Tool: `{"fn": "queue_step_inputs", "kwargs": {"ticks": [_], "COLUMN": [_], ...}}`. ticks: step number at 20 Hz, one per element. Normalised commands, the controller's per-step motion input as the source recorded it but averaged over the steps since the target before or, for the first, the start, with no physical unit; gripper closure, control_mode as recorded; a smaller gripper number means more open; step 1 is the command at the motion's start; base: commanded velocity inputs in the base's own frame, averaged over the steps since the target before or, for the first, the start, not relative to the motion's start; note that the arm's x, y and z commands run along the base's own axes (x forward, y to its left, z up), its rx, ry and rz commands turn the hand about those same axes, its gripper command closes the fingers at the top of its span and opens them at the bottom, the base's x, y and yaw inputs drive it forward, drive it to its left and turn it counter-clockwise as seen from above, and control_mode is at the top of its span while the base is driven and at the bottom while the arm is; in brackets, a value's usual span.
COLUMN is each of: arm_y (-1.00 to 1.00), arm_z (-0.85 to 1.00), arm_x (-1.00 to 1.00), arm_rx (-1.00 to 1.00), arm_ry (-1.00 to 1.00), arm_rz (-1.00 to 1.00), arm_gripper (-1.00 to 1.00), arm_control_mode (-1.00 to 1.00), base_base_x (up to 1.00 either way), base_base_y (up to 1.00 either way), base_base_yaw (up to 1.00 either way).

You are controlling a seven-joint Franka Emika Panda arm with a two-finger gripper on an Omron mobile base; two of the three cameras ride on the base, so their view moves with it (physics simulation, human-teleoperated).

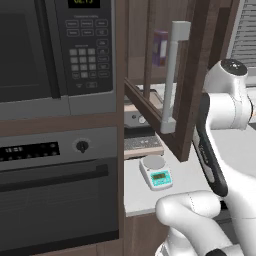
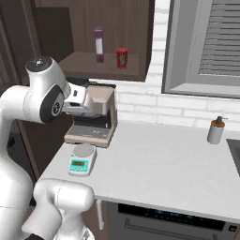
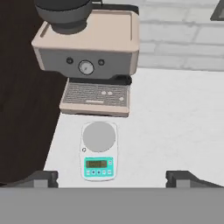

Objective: Pick the yogurt and place it on the digital scale for weighing, and close the cabinet.

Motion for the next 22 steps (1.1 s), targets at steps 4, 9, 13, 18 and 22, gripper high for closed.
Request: {"fn": "queue_step_inputs", "kwargs": {"ticks": [4, 9, 13, 18, 22], "arm_y": [-0.19, -0.16, -0.18, -0.08, 0.0], "arm_z": [0.81, 0.59, 0.59, 0.53, 0.39], "arm_x": [-0.24, -0.09, 0.0, -0.02, 0.11], "arm_rx": [0.0, 0.0, 0.0, 0.0, 0.0], "arm_ry": [-0.34, -0.25, -0.29, -0.11, -0.02], "arm_rz": [0.0, 0.0, 0.0, -0.03, -0.04], "arm_gripper": [-1.0, -1.0, -1.0, -1.0, -1.0], "arm_control_mode": [-1.0, -1.0, -1.0, -1.0, -1.0], "base_base_x": [0.0, 0.0, 0.0, 0.0, 0.0], "base_base_y": [0.0, 0.0, 0.0, 0.0, 0.0], "base_base_yaw": [0.0, 0.0, 0.0, 0.0, 0.0]}}
